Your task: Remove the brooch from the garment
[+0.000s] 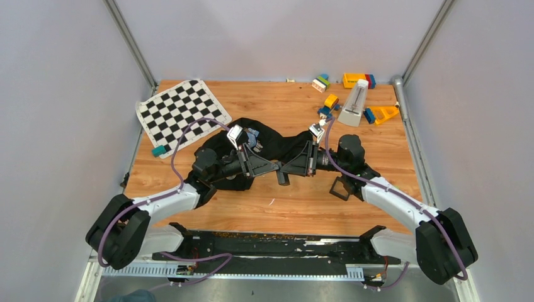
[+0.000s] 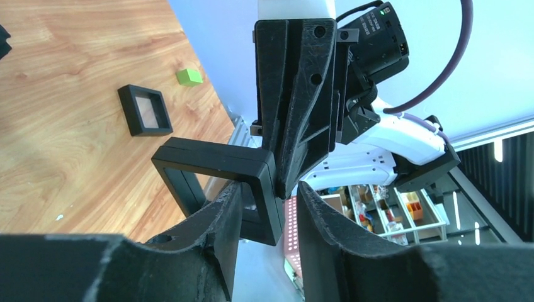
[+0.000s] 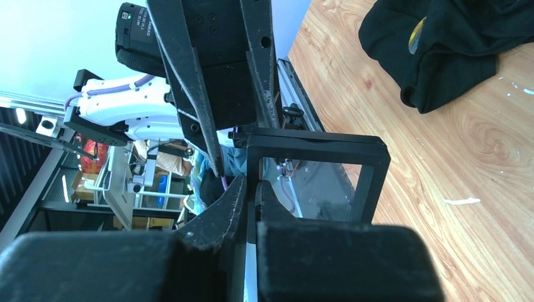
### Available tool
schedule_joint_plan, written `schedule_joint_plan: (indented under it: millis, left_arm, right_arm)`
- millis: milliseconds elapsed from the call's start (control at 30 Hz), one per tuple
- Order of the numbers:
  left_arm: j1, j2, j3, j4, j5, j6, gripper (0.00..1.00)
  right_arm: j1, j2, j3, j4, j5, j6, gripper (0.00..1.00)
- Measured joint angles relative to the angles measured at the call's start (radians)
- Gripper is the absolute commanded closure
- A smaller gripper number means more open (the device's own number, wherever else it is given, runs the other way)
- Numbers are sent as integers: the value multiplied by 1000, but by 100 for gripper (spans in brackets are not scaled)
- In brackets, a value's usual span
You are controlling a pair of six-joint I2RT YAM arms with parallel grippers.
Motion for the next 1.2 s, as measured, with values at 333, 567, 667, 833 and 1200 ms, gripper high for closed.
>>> schedule_joint_plan:
  millis: [333,567,667,833,1200]
  left_arm:
    - [-3,62,-27,185,17,-141,27]
    - [-8,97,-57,321,16,-273,29]
    - [-21,97,-60,364,4,-323,29]
    - [-74,108,-67,443,-54,-426,36]
    - [-137,142,-45,447,-102,-529,62]
  right_arm:
    - [-1,-101,0,-104,-34,-282,100]
    - [14,-229,11,-122,-50,-523,100]
    - [37,-246,11,-123,-50,-612,100]
    - [93,-315,-10,-108,-33,-772,100]
    - [146,-360,-42,-98,-33,-1025,100]
